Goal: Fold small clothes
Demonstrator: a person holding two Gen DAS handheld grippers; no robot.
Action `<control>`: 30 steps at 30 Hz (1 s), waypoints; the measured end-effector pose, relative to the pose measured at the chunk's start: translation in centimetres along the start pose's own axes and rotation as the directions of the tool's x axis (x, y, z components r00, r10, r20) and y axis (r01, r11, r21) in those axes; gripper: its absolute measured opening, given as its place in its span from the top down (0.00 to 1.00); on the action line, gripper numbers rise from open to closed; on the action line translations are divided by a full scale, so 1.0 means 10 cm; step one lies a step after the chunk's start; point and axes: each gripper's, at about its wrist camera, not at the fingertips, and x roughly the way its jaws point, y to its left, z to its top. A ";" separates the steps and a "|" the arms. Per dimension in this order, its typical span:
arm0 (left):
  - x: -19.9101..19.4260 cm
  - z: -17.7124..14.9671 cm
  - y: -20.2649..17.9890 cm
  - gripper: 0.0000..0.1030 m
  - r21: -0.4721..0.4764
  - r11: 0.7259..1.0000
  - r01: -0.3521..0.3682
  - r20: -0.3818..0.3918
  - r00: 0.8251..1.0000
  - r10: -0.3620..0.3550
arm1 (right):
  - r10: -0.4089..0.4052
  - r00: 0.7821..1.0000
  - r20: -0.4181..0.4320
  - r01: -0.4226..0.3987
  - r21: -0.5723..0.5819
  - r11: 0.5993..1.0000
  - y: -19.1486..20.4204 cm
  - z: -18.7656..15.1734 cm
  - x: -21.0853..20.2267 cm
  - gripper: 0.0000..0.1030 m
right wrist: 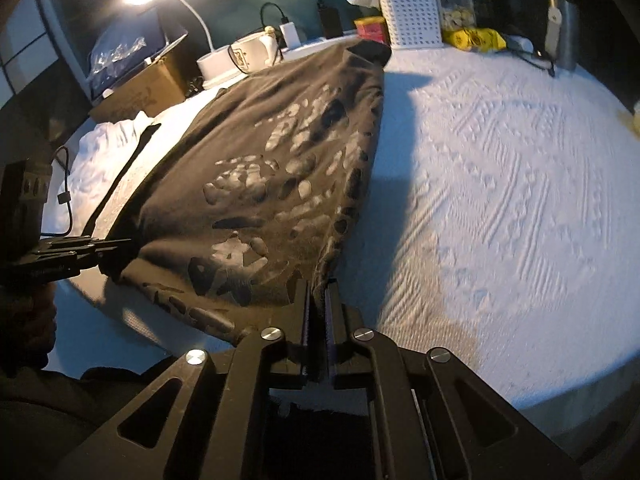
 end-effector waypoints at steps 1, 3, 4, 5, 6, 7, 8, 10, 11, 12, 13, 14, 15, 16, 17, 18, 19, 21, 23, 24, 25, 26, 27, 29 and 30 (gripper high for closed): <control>0.00 0.00 0.01 0.93 0.012 1.000 -0.008 -0.003 1.000 0.008 | 0.005 1.000 -0.003 -0.005 0.005 1.000 -0.01 0.00 0.00 0.90; -0.01 0.00 0.02 0.93 0.025 1.000 -0.007 -0.010 1.000 0.007 | 0.017 1.000 -0.015 -0.017 0.023 1.000 -0.02 0.00 0.00 0.88; -0.02 0.00 0.03 0.93 0.028 1.000 -0.007 -0.015 1.000 0.008 | 0.029 0.999 -0.022 -0.028 0.036 0.999 -0.04 0.01 0.01 0.86; -0.03 0.01 0.02 0.93 0.030 1.000 -0.009 -0.018 1.000 0.010 | 0.036 0.999 -0.026 -0.035 0.043 0.998 -0.05 0.00 0.00 0.86; -0.06 0.00 0.05 0.93 0.033 0.999 -0.012 -0.021 1.000 0.012 | 0.045 0.998 -0.031 -0.044 0.049 0.998 -0.06 0.00 0.00 0.83; -0.08 0.01 0.05 0.93 0.036 0.999 -0.019 -0.022 1.000 0.020 | 0.057 0.998 -0.039 -0.055 0.055 0.997 -0.06 0.01 -0.01 0.80; -0.09 0.01 0.04 0.93 0.037 0.999 -0.023 -0.020 1.000 0.023 | 0.067 0.997 -0.045 -0.064 0.059 0.996 -0.06 0.01 -0.01 0.79; -0.15 0.05 0.05 0.91 0.041 0.998 -0.042 -0.003 0.999 0.042 | 0.076 0.996 -0.048 -0.073 0.059 0.996 -0.05 0.01 -0.04 0.79; -0.17 0.07 0.05 0.91 0.039 0.998 -0.045 0.004 0.999 0.045 | 0.079 0.996 -0.049 -0.076 0.056 0.996 -0.04 0.01 -0.05 0.79; -0.20 0.10 0.07 0.91 0.032 0.998 -0.050 0.016 0.999 0.050 | 0.082 0.995 -0.050 -0.079 0.055 0.995 -0.03 0.02 -0.06 0.79; -0.23 0.13 0.08 0.91 0.027 0.998 -0.058 0.027 0.998 0.057 | 0.083 0.995 -0.051 -0.080 0.055 0.995 -0.03 0.02 -0.06 0.78; -0.22 0.15 0.08 0.91 0.025 0.998 -0.064 0.034 0.997 0.063 | 0.083 0.995 -0.051 -0.080 0.056 0.995 -0.03 0.02 -0.07 0.78; -0.24 0.18 0.10 0.91 0.023 0.997 -0.070 0.043 0.997 0.069 | 0.084 0.995 -0.050 -0.081 0.057 0.995 -0.04 0.03 -0.08 0.78; -0.25 0.22 0.11 0.91 0.022 0.997 -0.077 0.053 0.996 0.076 | 0.084 0.995 -0.046 -0.082 0.058 0.995 -0.04 0.05 -0.09 0.76; -0.24 0.25 0.13 0.91 0.020 0.996 -0.083 0.060 0.995 0.082 | 0.086 0.995 -0.044 -0.083 0.059 0.995 -0.05 0.06 -0.10 0.73; -0.24 0.28 0.14 0.91 0.019 0.996 -0.088 0.067 0.994 0.086 | 0.088 0.995 -0.040 -0.085 0.062 0.994 -0.06 0.08 -0.11 0.64; -0.23 0.31 0.16 0.91 0.017 0.996 -0.091 0.073 0.993 0.090 | 0.090 0.995 -0.032 -0.088 0.066 0.994 -0.07 0.09 -0.13 0.59; -0.22 0.37 0.16 0.91 0.014 0.995 -0.099 0.079 0.992 0.098 | 0.091 0.995 -0.027 -0.089 0.069 0.994 -0.10 0.13 -0.14 0.59; -0.19 0.42 0.15 0.91 0.012 0.995 -0.104 0.082 0.991 0.102 | 0.086 0.996 -0.023 -0.084 0.069 0.994 -0.12 0.17 -0.15 0.59; -0.17 0.45 0.14 0.90 0.012 0.994 -0.104 0.082 0.991 0.103 | 0.084 0.996 -0.022 -0.082 0.073 0.994 -0.14 0.19 -0.15 0.59; -0.16 0.47 0.14 0.89 0.013 0.994 -0.105 0.080 0.991 0.104 | 0.082 0.996 -0.022 -0.080 0.075 0.994 -0.15 0.21 -0.15 0.59; -0.16 0.48 0.14 0.86 0.013 0.994 -0.105 0.080 0.991 0.104 | 0.081 0.996 -0.023 -0.079 0.076 0.994 -0.16 0.22 -0.14 0.59; -0.15 0.51 0.15 0.77 0.012 0.995 -0.102 0.083 0.991 0.100 | 0.080 0.996 -0.024 -0.078 0.078 0.994 -0.17 0.24 -0.14 0.59; -0.15 0.54 0.15 0.67 0.002 0.995 -0.097 0.094 0.991 0.096 | 0.080 0.996 -0.027 -0.078 0.081 0.994 -0.19 0.27 -0.11 0.59; -0.15 0.57 0.16 0.66 -0.002 0.995 -0.096 0.097 0.991 0.096 | 0.080 0.996 -0.029 -0.078 0.082 0.994 -0.20 0.28 -0.10 0.59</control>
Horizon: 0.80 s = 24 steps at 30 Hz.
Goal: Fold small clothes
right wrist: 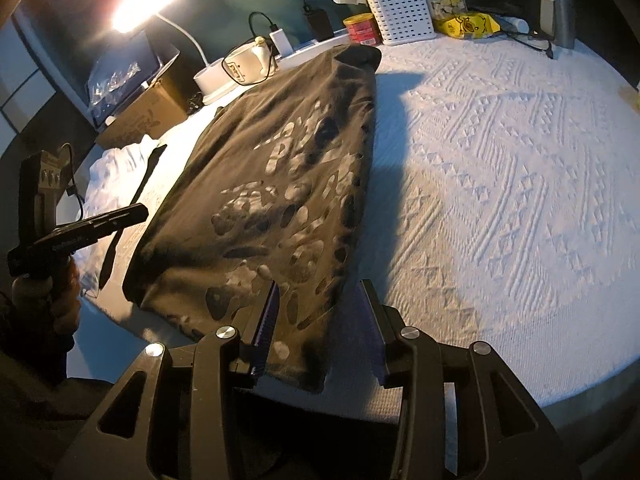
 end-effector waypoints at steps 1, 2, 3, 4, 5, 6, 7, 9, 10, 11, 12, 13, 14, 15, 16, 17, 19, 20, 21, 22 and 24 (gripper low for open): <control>0.01 0.02 0.01 0.66 -0.002 1.000 -0.001 0.000 1.000 0.001 | 0.000 1.000 -0.002 0.000 0.001 1.000 -0.01 0.01 0.01 0.59; 0.01 0.05 0.01 0.66 -0.004 1.000 -0.004 0.000 1.000 0.004 | 0.002 1.000 -0.004 -0.002 0.002 1.000 -0.02 0.03 0.02 0.59; 0.03 0.07 0.02 0.66 -0.006 1.000 -0.008 0.000 1.000 0.008 | 0.002 1.000 -0.006 -0.002 0.001 1.000 -0.03 0.05 0.04 0.59; 0.04 0.09 0.02 0.66 -0.007 1.000 -0.011 -0.001 1.000 0.011 | 0.001 1.000 -0.008 -0.001 0.001 1.000 -0.04 0.07 0.05 0.59; 0.05 0.11 0.03 0.66 -0.008 1.000 -0.013 -0.001 1.000 0.013 | 0.000 1.000 -0.010 0.000 0.001 1.000 -0.05 0.09 0.07 0.59; 0.06 0.13 0.04 0.66 -0.008 1.000 -0.014 0.000 1.000 0.014 | 0.000 1.000 -0.013 0.000 0.002 1.000 -0.06 0.12 0.08 0.59; 0.08 0.16 0.04 0.66 -0.010 1.000 -0.015 0.000 1.000 0.015 | -0.001 1.000 -0.016 0.001 0.003 1.000 -0.07 0.15 0.10 0.59; 0.12 0.21 0.06 0.66 -0.013 1.000 -0.016 0.000 1.000 0.016 | -0.002 1.000 -0.020 0.002 0.002 1.000 -0.09 0.20 0.12 0.59; 0.14 0.23 0.07 0.66 -0.015 1.000 -0.018 -0.002 1.000 0.018 | -0.003 1.000 -0.022 0.003 0.002 1.000 -0.10 0.23 0.14 0.59; 0.16 0.25 0.08 0.65 -0.017 1.000 -0.019 -0.002 1.000 0.019 | -0.003 1.000 -0.023 0.003 0.003 1.000 -0.10 0.25 0.15 0.59; 0.19 0.27 0.09 0.65 -0.019 1.000 -0.018 -0.003 1.000 0.017 | -0.003 1.000 -0.024 0.003 0.004 1.000 -0.11 0.27 0.17 0.59; 0.21 0.29 0.11 0.65 -0.022 1.000 -0.016 -0.004 1.000 0.016 | -0.004 1.000 -0.026 0.004 0.005 1.000 -0.12 0.30 0.18 0.59; 0.23 0.31 0.12 0.65 -0.025 1.000 -0.016 -0.005 1.000 0.016 | -0.004 1.000 -0.029 0.004 0.005 1.000 -0.13 0.33 0.20 0.59; 0.25 0.33 0.14 0.65 -0.029 0.999 -0.016 -0.007 1.000 0.016 | -0.006 0.999 -0.031 0.006 0.005 1.000 -0.13 0.36 0.22 0.59; 0.27 0.36 0.16 0.65 -0.032 0.999 -0.016 -0.007 1.000 0.016 | -0.007 0.999 -0.033 0.007 0.005 1.000 -0.14 0.38 0.24 0.59; 0.29 0.38 0.18 0.65 -0.035 0.999 -0.016 -0.006 1.000 0.016 | -0.008 0.999 -0.035 0.008 0.004 1.000 -0.15 0.41 0.26 0.59; 0.32 0.43 0.22 0.65 -0.043 0.999 -0.015 -0.003 1.000 0.015 | -0.010 0.999 -0.037 0.010 0.003 1.000 -0.16 0.47 0.30 0.59; 0.34 0.45 0.24 0.65 -0.046 0.999 -0.015 -0.002 1.000 0.015 | -0.013 0.999 -0.037 0.013 0.003 1.000 -0.17 0.50 0.32 0.59; 0.36 0.48 0.27 0.65 -0.053 0.998 -0.017 -0.001 1.000 0.017 | -0.014 0.999 -0.038 0.014 0.003 1.000 -0.19 0.53 0.33 0.59; 0.38 0.51 0.30 0.65 -0.058 0.998 -0.018 0.001 1.000 0.018 | -0.016 0.999 -0.039 0.016 0.003 1.000 -0.21 0.57 0.36 0.59; 0.43 0.56 0.34 0.65 -0.064 0.998 -0.022 0.001 1.000 0.022 | -0.021 0.999 -0.038 0.021 0.006 1.000 -0.24 0.62 0.39 0.59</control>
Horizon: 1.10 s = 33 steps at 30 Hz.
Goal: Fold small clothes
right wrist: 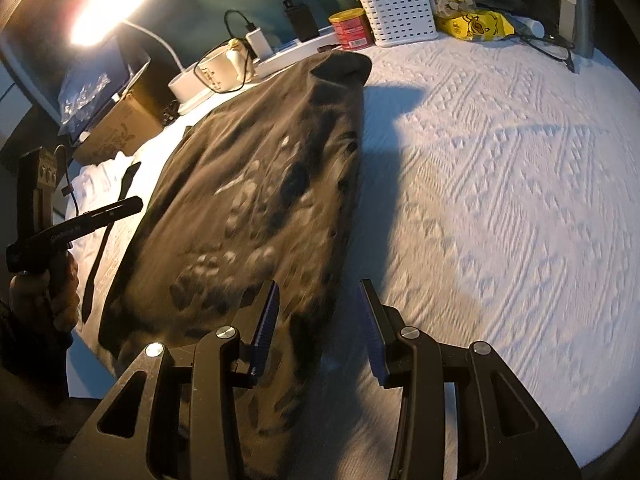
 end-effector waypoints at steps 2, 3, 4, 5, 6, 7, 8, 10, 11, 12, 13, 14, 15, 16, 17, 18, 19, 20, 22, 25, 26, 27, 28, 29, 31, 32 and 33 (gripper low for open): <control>0.06 0.07 0.04 0.61 -0.005 1.000 -0.001 0.004 1.000 0.001 | -0.007 1.000 0.002 0.007 0.003 1.000 -0.03 0.08 0.04 0.59; 0.10 0.11 0.07 0.51 -0.012 1.000 0.000 0.007 1.000 0.000 | -0.009 1.000 0.005 0.009 0.002 1.000 -0.04 0.13 0.05 0.59; 0.13 0.14 0.09 0.42 -0.019 1.000 0.000 0.009 1.000 0.000 | -0.011 1.000 0.008 0.011 0.001 1.000 -0.05 0.18 0.07 0.59; 0.16 0.17 0.12 0.40 -0.027 1.000 0.003 0.012 1.000 -0.003 | -0.010 1.000 0.011 0.010 -0.002 1.000 -0.05 0.23 0.08 0.59; 0.19 0.20 0.15 0.40 -0.037 0.999 0.012 0.014 1.000 -0.011 | -0.009 1.000 0.013 0.009 -0.004 1.000 -0.05 0.26 0.09 0.59; 0.22 0.23 0.17 0.40 -0.044 0.999 0.015 0.011 1.000 -0.015 | -0.008 1.000 0.016 0.008 -0.006 1.000 -0.05 0.32 0.11 0.59; 0.25 0.27 0.19 0.40 -0.051 0.999 0.017 0.008 1.000 -0.016 | -0.007 1.000 0.018 0.007 -0.006 1.000 -0.05 0.36 0.13 0.59; 0.31 0.33 0.21 0.40 -0.054 0.998 0.020 0.008 1.000 -0.020 | 0.005 1.000 0.022 -0.005 -0.005 1.000 -0.05 0.47 0.19 0.59; 0.34 0.35 0.21 0.40 -0.054 0.998 0.024 0.006 1.000 -0.024 | 0.009 1.000 0.022 -0.009 -0.003 1.000 -0.06 0.52 0.23 0.59; 0.37 0.38 0.21 0.40 -0.053 0.998 0.034 0.003 0.999 -0.033 | 0.012 1.000 0.024 -0.012 -0.002 1.000 -0.07 0.58 0.27 0.59; 0.41 0.41 0.22 0.40 -0.051 0.998 0.043 0.000 0.999 -0.044 | 0.016 1.000 0.026 -0.016 -0.004 1.000 -0.09 0.65 0.31 0.59; 0.44 0.43 0.23 0.40 -0.050 0.998 0.049 -0.005 0.999 -0.050 | 0.019 1.000 0.025 -0.019 -0.003 1.000 -0.11 0.71 0.35 0.59; 0.46 0.45 0.23 0.40 -0.051 0.997 0.052 -0.008 0.999 -0.052 | 0.022 0.999 0.024 -0.022 -0.003 1.000 -0.13 0.76 0.39 0.59; 0.48 0.47 0.24 0.39 -0.053 0.997 0.056 -0.009 0.998 -0.056 | 0.028 0.999 0.024 -0.028 -0.001 1.000 -0.15 0.82 0.43 0.59; 0.50 0.49 0.26 0.40 -0.056 0.996 0.062 -0.009 0.998 -0.062 | 0.035 0.999 0.024 -0.035 0.001 0.999 -0.17 0.86 0.46 0.59; 0.52 0.50 0.28 0.39 -0.060 0.996 0.067 -0.010 0.998 -0.068 | 0.043 0.999 0.023 -0.043 0.004 0.999 -0.20 0.90 0.48 0.59; 0.53 0.52 0.29 0.39 -0.061 0.996 0.072 -0.011 0.997 -0.073 | 0.047 0.999 0.023 -0.047 0.006 0.999 -0.22 0.94 0.51 0.59; 0.55 0.54 0.30 0.38 -0.060 0.995 0.074 -0.012 0.997 -0.075 | 0.048 0.999 0.022 -0.048 0.008 0.999 -0.24 0.98 0.54 0.59; 0.57 0.56 0.31 0.33 -0.055 0.996 0.073 -0.013 0.997 -0.074 | 0.055 0.998 0.022 -0.055 0.013 0.998 -0.28 1.05 0.60 0.59; 0.62 0.60 0.34 0.31 -0.052 0.995 0.083 -0.011 0.996 -0.084 | 0.078 0.997 0.013 -0.078 0.021 0.997 -0.32 1.12 0.67 0.52; 0.62 0.60 0.34 0.31 -0.049 0.995 0.089 -0.010 0.996 -0.089 | 0.093 0.996 0.014 -0.093 0.023 0.995 -0.34 1.13 0.69 0.49; 0.63 0.61 0.33 0.31 -0.043 0.995 0.095 -0.010 0.995 -0.095 | 0.111 0.994 0.020 -0.111 0.026 0.993 -0.34 1.15 0.70 0.43; 0.64 0.62 0.32 0.31 -0.035 0.994 0.101 -0.011 0.995 -0.101 | 0.122 0.992 0.020 -0.122 0.029 0.992 -0.34 1.17 0.71 0.41; 0.65 0.63 0.31 0.31 -0.031 0.993 0.115 -0.014 0.993 -0.115 | 0.125 0.992 0.023 -0.125 0.027 0.992 -0.33 1.19 0.73 0.41; 0.67 0.64 0.28 0.31 -0.037 0.987 0.156 -0.026 0.987 -0.157 | 0.130 0.991 0.029 -0.131 0.016 0.991 -0.31 1.22 0.75 0.41; 0.69 0.65 0.25 0.31 -0.033 0.986 0.165 -0.033 0.986 -0.166 | 0.134 0.990 0.031 -0.135 0.013 0.991 -0.30 1.23 0.77 0.41; 0.71 0.66 0.21 0.31 -0.024 0.985 0.172 -0.043 0.984 -0.173 | 0.142 0.989 0.034 -0.142 0.008 0.990 -0.30 1.24 0.78 0.41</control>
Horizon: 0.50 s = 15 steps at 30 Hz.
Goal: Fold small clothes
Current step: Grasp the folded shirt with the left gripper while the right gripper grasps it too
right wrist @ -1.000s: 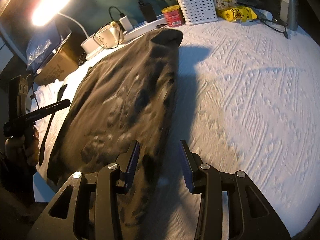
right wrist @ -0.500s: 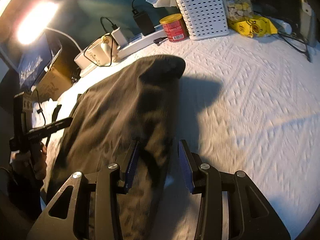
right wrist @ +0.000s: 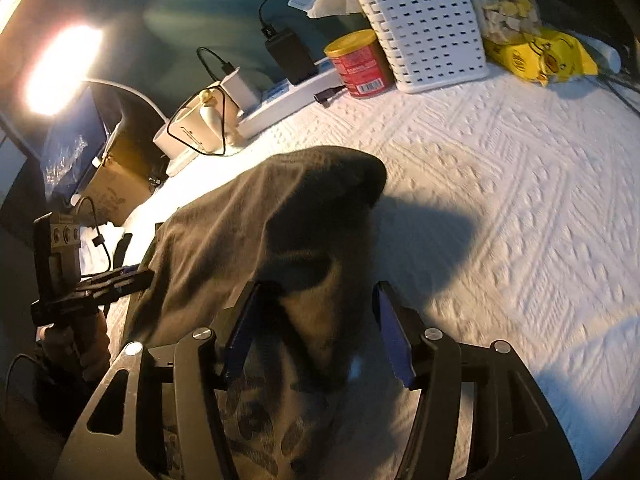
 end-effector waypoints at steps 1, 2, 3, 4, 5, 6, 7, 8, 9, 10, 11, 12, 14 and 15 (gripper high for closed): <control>0.02 0.01 -0.04 0.31 0.013 1.000 -0.001 -0.006 1.000 0.002 | -0.001 1.000 0.005 0.001 -0.005 1.000 0.01 0.01 0.01 0.41; 0.03 0.01 -0.09 0.31 0.026 1.000 -0.002 -0.012 1.000 0.003 | -0.003 1.000 0.008 0.003 -0.009 1.000 0.02 0.02 0.02 0.41; 0.06 0.01 -0.13 0.31 0.035 0.999 0.006 -0.025 1.000 -0.005 | -0.003 1.000 0.010 0.003 -0.012 1.000 0.03 0.03 0.04 0.41; 0.06 0.01 -0.16 0.31 0.046 0.999 0.009 -0.027 1.000 -0.008 | 0.002 1.000 0.009 -0.002 -0.017 1.000 0.05 0.04 0.06 0.41; 0.08 0.01 -0.19 0.31 0.048 0.999 0.021 -0.038 0.999 -0.019 | 0.004 1.000 0.013 -0.003 -0.028 1.000 0.07 0.04 0.08 0.41; 0.09 0.01 -0.20 0.31 0.048 0.998 0.027 -0.040 0.999 -0.025 | 0.009 1.000 0.011 -0.008 -0.038 0.999 0.10 0.04 0.10 0.41; 0.10 0.01 -0.23 0.31 0.054 0.998 0.026 -0.035 0.999 -0.024 | 0.010 1.000 0.019 -0.009 -0.051 0.999 0.12 0.04 0.11 0.41; 0.11 0.00 -0.26 0.31 0.065 0.998 0.022 -0.031 0.999 -0.020 | 0.015 1.000 0.022 -0.013 -0.062 0.998 0.14 0.04 0.13 0.41; 0.12 -0.01 -0.28 0.31 0.085 0.996 0.015 -0.029 0.999 -0.013 | 0.016 1.000 0.026 -0.014 -0.067 0.998 0.15 0.04 0.15 0.41; 0.13 -0.01 -0.31 0.31 0.105 0.994 0.008 -0.027 1.000 -0.005 | 0.019 0.999 0.032 -0.017 -0.074 0.997 0.17 0.04 0.16 0.41; 0.13 -0.01 -0.32 0.31 0.113 0.994 0.006 -0.024 1.000 -0.003 | 0.032 0.999 0.028 -0.030 -0.076 0.997 0.18 0.05 0.18 0.41; 0.14 -0.01 -0.34 0.31 0.116 0.993 0.012 -0.025 1.000 -0.009 | 0.039 0.999 0.031 -0.036 -0.079 0.996 0.19 0.05 0.19 0.41; 0.17 -0.02 -0.39 0.34 0.134 0.991 0.013 -0.018 1.000 -0.011 | 0.053 0.998 0.026 -0.050 -0.100 0.994 0.24 0.04 0.22 0.41; 0.20 -0.04 -0.41 0.43 0.149 0.989 0.020 -0.019 1.000 -0.017 | 0.056 0.998 0.029 -0.052 -0.122 0.991 0.28 0.03 0.24 0.41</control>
